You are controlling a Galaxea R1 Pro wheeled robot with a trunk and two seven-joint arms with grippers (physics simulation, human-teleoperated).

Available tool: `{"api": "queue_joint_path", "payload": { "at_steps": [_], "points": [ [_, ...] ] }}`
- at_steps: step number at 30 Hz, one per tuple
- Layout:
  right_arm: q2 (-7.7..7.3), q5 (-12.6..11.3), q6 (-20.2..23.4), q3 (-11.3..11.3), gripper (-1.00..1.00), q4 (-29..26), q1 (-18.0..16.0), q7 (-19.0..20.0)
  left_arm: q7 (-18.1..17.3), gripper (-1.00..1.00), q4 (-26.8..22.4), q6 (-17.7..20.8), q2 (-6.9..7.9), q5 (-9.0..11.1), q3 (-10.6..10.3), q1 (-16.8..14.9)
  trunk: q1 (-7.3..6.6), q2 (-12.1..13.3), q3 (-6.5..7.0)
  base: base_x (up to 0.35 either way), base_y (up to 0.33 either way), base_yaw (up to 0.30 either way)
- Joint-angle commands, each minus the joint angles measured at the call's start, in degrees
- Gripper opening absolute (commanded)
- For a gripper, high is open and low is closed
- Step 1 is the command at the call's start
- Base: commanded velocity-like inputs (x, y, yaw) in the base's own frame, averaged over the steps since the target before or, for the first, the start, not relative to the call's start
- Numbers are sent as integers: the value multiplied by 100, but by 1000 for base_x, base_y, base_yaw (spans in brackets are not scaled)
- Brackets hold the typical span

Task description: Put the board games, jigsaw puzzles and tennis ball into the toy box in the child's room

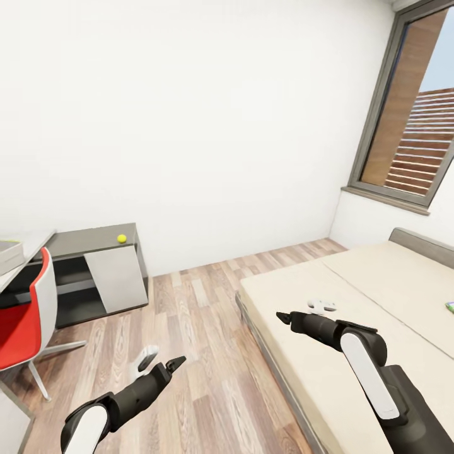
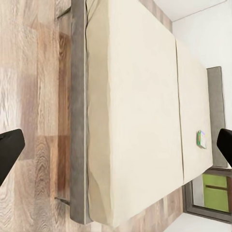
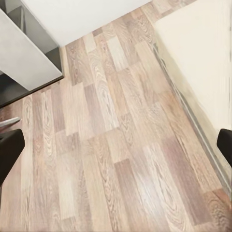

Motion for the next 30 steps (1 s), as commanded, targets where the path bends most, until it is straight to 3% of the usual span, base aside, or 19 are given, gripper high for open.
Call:
{"api": "queue_joint_path", "payload": {
  "at_steps": [1,18,30],
  "points": [
    [-6,-60,9,10,100,-5,-6,-60,55,100,-9,35,-8,61,12,-7,4,-14,-14,0,-228,12],
    [5,-60,9,14,100,-5,-6,-60,103,100,-4,35,-13,56,4,-17,4,-14,-14,0,-258,9],
    [0,-60,9,12,100,-5,-6,-60,114,100,6,35,-11,60,16,-22,4,-14,-14,0,-223,175]
  ]
}}
